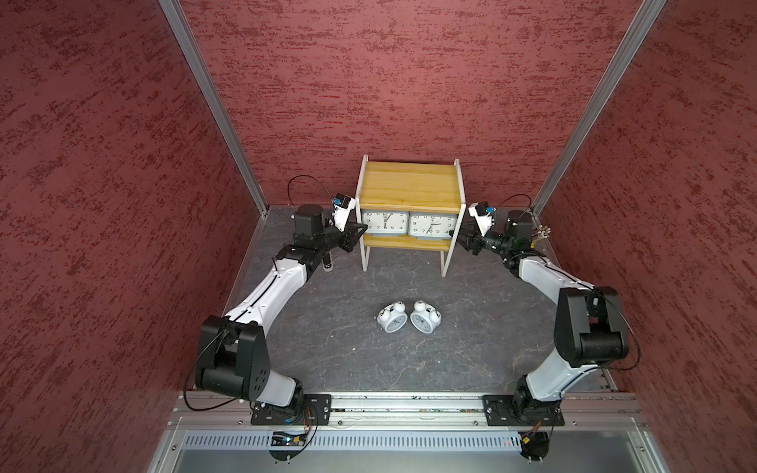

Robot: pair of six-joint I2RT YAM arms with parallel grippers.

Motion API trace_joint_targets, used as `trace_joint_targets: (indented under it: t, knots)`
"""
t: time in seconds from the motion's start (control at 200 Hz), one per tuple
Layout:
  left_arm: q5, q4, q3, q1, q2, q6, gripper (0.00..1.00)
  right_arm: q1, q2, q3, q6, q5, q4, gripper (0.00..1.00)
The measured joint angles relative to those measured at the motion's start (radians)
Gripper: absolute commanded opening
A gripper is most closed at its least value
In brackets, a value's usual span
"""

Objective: Place the alarm clocks on the shelf by style
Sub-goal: Place the alarm on the shelf, then pick up the alarm from the center of the board.

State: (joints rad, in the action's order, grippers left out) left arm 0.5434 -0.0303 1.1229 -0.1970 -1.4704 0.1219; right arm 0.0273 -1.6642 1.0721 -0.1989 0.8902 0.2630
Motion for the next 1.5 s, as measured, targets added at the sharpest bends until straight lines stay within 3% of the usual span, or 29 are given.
trace_joint_targets:
  t: [0.155,0.411,0.782,0.907,0.992,1.288,1.403,1.503]
  knots:
    - [0.009,-0.006,0.0,0.0,0.0,0.006,0.31,-0.008,0.054,-0.028,-0.027,-0.051,-0.015,0.7]
    - [0.013,-0.012,-0.001,0.0,0.003,0.007,0.32,-0.024,0.146,-0.133,-0.036,-0.137,-0.037,0.75]
    - [-0.023,-0.132,-0.066,-0.017,0.134,-0.019,0.58,-0.025,0.42,-0.33,0.066,-0.247,-0.085,0.77]
    - [-0.057,-0.162,-0.142,-0.057,0.211,-0.045,0.71,-0.024,0.531,-0.402,0.141,-0.265,-0.096,0.77]
    - [-0.102,-0.185,-0.189,-0.095,0.252,-0.053,0.73,-0.024,0.611,-0.457,0.188,-0.276,-0.106,0.77]
    - [-0.151,-0.246,-0.296,-0.237,0.313,-0.067,0.6,0.001,0.761,-0.541,0.277,-0.313,-0.187,0.76]
    - [-0.128,-0.217,-0.364,-0.294,0.308,-0.102,0.46,0.01,0.772,-0.561,0.293,-0.32,-0.201,0.76]
    - [-0.1,-0.171,-0.413,-0.328,0.286,-0.134,0.41,0.015,0.772,-0.567,0.299,-0.327,-0.213,0.76]
